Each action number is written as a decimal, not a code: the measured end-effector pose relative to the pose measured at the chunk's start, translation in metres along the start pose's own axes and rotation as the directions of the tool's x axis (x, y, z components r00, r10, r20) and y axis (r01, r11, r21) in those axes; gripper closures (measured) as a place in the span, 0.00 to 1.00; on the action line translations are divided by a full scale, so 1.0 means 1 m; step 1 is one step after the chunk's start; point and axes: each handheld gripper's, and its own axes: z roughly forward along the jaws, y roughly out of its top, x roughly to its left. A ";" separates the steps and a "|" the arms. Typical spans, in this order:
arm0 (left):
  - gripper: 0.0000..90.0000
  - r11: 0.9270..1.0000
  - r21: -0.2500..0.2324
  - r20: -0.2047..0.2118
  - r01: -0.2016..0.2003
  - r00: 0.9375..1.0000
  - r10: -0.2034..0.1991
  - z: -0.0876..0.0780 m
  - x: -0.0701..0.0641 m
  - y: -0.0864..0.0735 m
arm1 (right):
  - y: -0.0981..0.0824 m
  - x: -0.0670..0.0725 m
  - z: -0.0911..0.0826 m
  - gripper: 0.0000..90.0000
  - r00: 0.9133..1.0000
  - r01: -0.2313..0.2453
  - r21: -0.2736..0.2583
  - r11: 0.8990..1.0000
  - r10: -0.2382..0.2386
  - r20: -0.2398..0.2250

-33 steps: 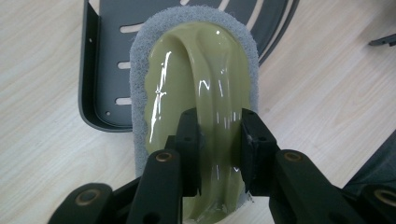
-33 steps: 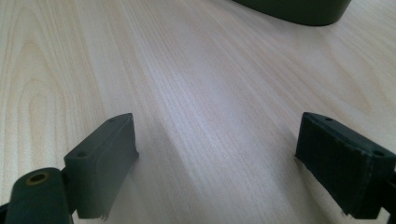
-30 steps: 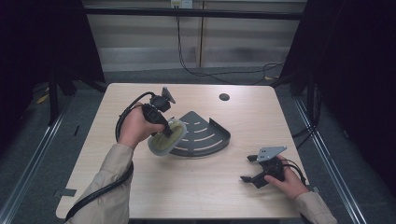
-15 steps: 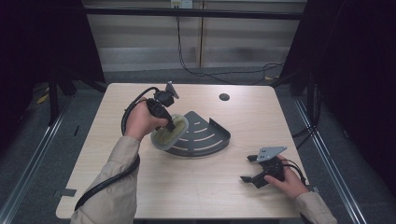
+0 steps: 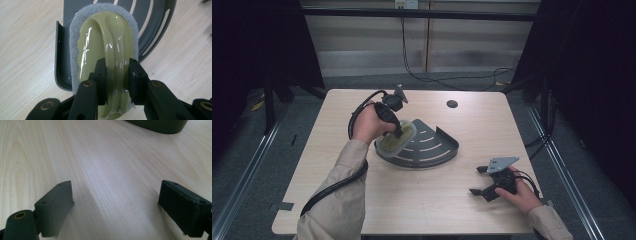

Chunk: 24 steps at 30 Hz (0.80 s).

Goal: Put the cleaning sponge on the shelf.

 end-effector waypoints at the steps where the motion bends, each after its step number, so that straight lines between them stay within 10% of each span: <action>1: 0.80 1.000 0.008 -0.002 -0.008 1.000 0.008 0.000 0.001 0.001 | 0.000 0.000 0.000 0.13 1.000 -0.001 0.000 1.000 0.001 0.000; 24: 0.80 1.000 0.001 -0.017 0.004 1.000 -0.004 0.019 0.008 0.018 | 0.000 0.000 0.000 0.13 1.000 0.000 0.002 1.000 0.000 -0.001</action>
